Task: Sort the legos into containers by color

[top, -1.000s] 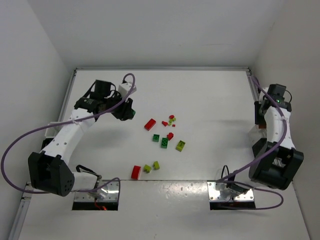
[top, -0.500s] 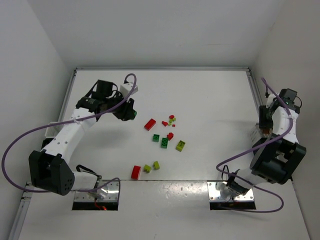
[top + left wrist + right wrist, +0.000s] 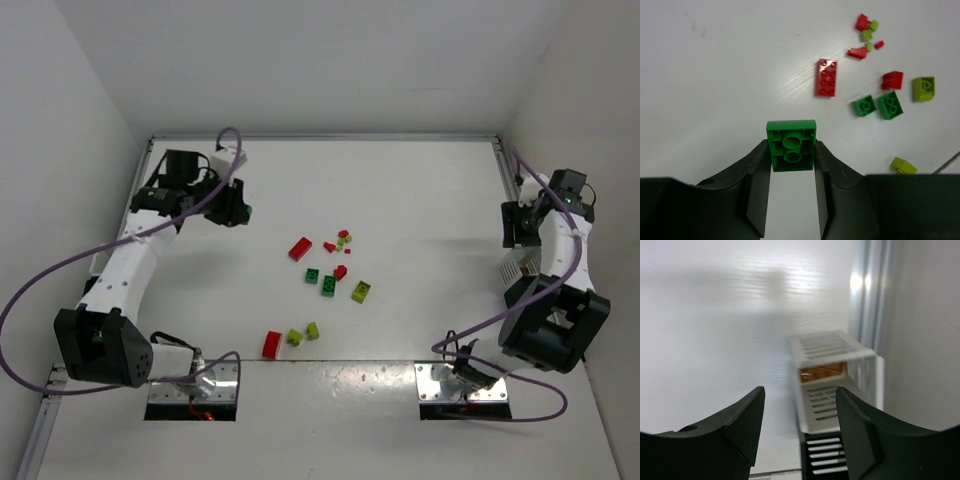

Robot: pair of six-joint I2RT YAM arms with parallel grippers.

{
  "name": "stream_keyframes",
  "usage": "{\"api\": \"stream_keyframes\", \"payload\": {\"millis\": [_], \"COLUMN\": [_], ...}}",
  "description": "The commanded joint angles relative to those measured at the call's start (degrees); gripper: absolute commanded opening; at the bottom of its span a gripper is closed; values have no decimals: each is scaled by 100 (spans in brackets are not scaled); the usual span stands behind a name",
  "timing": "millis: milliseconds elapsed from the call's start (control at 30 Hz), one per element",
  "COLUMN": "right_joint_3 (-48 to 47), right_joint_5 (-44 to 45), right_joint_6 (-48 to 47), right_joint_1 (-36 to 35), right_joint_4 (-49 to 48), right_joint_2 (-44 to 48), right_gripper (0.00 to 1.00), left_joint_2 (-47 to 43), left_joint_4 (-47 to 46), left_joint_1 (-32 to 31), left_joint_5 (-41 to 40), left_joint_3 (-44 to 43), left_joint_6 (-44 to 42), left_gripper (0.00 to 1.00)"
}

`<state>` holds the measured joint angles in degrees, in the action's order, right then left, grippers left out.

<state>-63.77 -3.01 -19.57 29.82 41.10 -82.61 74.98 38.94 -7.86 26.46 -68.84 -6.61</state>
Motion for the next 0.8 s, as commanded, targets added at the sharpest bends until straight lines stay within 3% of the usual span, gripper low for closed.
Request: {"api": "stream_keyframes", "payload": {"millis": [0,433,767], "right_joint_3": [-338,-707,-1006], "right_joint_5": [-699,-781,-842], "right_joint_6": [-143,674,1060], "right_joint_1": [-336,-2480,-3606], "right_joint_4": [230,65,64], "right_joint_2": [53,-440,-774], "right_gripper": [59,58,58], "left_joint_2": [-221,-63,324], "left_joint_4": [289,1907,1802], "left_joint_1": [738,4096,5460], "left_joint_5": [-334,-695,-800], "left_joint_3": [-550,-1149,-561], "left_joint_6": [248,-1631,-2318], "left_gripper": [0,0,3]}}
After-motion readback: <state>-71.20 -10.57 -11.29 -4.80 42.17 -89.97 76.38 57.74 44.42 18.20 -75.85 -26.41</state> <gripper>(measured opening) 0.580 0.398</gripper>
